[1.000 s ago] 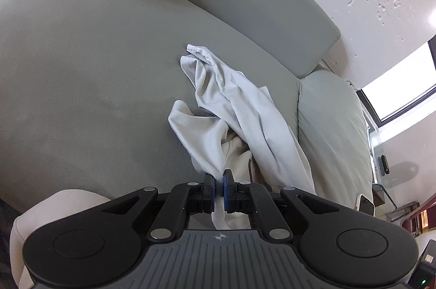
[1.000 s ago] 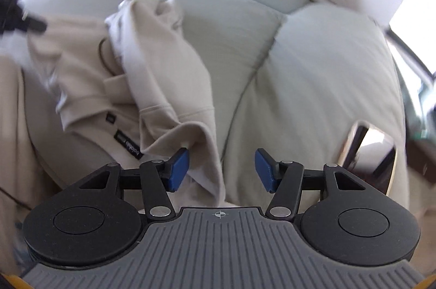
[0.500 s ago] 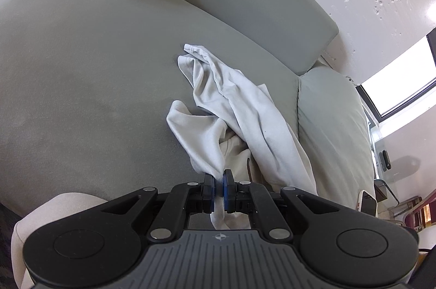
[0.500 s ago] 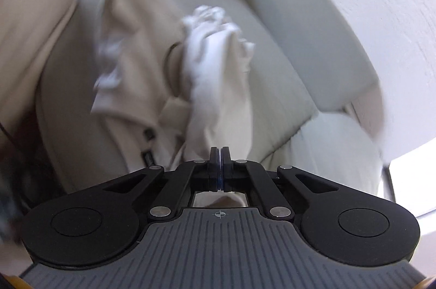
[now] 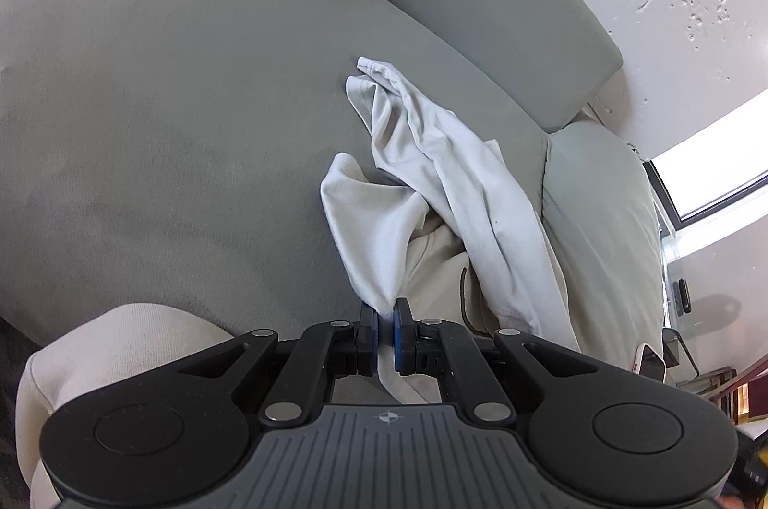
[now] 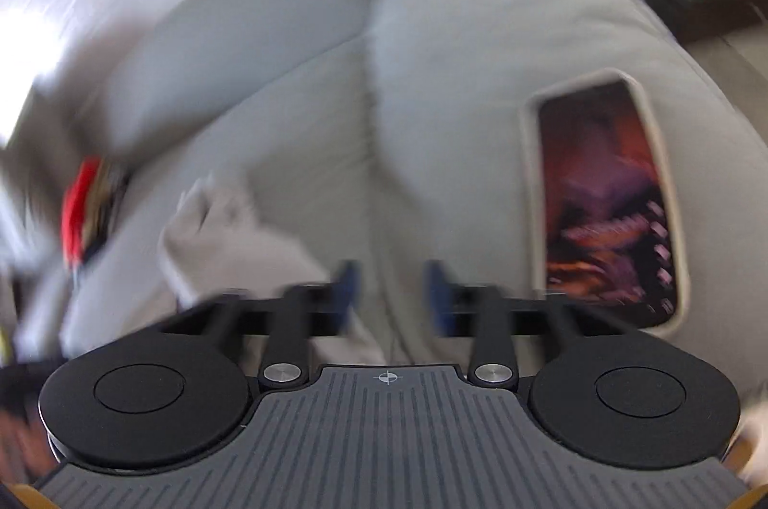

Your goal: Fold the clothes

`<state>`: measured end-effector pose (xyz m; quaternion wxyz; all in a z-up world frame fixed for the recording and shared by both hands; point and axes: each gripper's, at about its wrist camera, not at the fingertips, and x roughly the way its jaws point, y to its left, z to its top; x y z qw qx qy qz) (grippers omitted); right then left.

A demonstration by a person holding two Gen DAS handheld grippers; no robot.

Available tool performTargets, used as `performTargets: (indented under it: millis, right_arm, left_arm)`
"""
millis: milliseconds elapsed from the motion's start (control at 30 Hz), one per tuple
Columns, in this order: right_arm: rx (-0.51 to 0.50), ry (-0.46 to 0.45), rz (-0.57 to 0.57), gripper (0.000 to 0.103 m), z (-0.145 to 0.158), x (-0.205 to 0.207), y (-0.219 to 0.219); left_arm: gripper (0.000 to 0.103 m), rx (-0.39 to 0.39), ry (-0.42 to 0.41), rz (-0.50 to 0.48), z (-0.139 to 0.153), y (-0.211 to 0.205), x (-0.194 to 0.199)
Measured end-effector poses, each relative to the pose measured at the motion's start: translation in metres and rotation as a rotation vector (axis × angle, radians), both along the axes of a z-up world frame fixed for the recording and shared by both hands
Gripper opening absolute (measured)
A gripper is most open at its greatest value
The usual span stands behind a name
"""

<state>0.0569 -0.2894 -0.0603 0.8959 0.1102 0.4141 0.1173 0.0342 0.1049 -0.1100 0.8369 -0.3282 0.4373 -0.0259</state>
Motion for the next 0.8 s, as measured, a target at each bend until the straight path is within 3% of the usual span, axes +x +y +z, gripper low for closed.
performTargets:
  millis: [133,300,533,567,600,700,767,800]
  right_arm:
    - [-0.285,-0.049,0.256,0.058,-0.004,-0.006,0.056]
    - [-0.512,-0.059,0.422,0.049,-0.028,-0.003,0.090]
    - [-0.901,-0.238,0.748,0.047,-0.043,-0.026,0.145]
    - [-0.938,-0.257,0.808,0.032,-0.045,-0.029,0.151]
    - [-0.960,-0.266,0.852,0.003,-0.046,-0.031,0.155]
    - [-0.985,-0.289,0.919,0.000,-0.045,-0.036,0.162]
    - [-0.949,-0.301,0.877,0.000,-0.038,-0.037,0.160]
    - [-0.880,-0.295,0.803,0.000,-0.030,-0.032,0.154]
  left_arm:
    - [0.004,0.007,-0.005,-0.010,0.002,-0.003,0.000]
    - [0.004,0.012,-0.015,-0.023,0.004,-0.004,0.000]
    - [0.004,0.018,-0.021,-0.049,0.004,-0.009,0.003]
    - [0.004,0.020,-0.022,-0.052,0.005,-0.010,0.003]
    - [0.004,0.021,-0.024,-0.055,0.005,-0.010,0.003]
    - [0.004,0.026,-0.029,-0.060,0.006,-0.012,0.003]
    - [0.004,0.029,-0.034,-0.061,0.007,-0.012,0.002]
    - [0.004,0.031,-0.035,-0.059,0.007,-0.011,0.001]
